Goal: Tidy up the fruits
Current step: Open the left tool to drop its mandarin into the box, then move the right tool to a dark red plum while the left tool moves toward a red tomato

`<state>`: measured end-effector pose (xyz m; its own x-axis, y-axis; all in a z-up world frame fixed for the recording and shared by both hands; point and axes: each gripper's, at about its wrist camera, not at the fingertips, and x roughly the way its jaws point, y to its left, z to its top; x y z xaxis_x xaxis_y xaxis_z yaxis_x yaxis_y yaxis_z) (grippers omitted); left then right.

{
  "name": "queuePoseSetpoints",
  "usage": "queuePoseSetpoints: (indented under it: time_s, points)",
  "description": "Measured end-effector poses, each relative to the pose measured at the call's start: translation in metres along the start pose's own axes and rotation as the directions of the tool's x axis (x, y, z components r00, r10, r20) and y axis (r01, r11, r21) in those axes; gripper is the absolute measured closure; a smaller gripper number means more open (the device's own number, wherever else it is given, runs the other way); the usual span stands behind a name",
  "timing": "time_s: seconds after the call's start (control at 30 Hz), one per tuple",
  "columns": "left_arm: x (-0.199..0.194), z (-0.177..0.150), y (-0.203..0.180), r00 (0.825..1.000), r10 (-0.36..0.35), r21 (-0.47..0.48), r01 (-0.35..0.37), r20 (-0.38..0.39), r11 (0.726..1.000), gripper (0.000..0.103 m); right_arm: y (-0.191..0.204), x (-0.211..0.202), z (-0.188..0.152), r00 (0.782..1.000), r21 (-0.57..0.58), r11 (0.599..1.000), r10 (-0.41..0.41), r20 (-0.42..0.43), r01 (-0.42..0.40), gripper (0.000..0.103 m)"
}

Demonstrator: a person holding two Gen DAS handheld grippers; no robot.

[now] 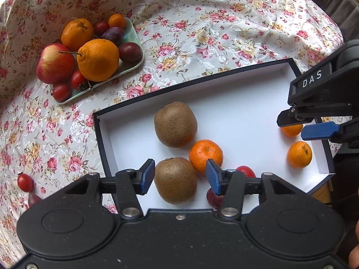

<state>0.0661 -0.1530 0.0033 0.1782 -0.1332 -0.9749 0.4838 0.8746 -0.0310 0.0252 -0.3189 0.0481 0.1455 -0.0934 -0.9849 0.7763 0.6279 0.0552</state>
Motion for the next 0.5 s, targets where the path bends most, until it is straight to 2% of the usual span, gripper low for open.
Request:
queuePoseSetpoints:
  time_s: [0.17, 0.33, 0.5]
  points:
    - [0.002, -0.008, 0.020, 1.000, 0.004, -0.038, -0.004, -0.023, 0.999, 0.046, 0.022, -0.002, -0.009, 1.000, -0.054, 0.998, 0.027, -0.016, -0.028, 0.065]
    - [0.001, -0.015, 0.047, 0.997, 0.081, -0.079, -0.081, -0.010, 0.994, 0.045, 0.051, -0.003, -0.020, 0.997, -0.115, 0.991, 0.059, -0.050, -0.064, 0.065]
    - [0.000, -0.022, 0.090, 0.990, 0.142, -0.147, -0.144, -0.024, 0.979, 0.045, 0.090, -0.008, -0.038, 0.994, -0.193, 0.977, 0.083, -0.075, -0.096, 0.065]
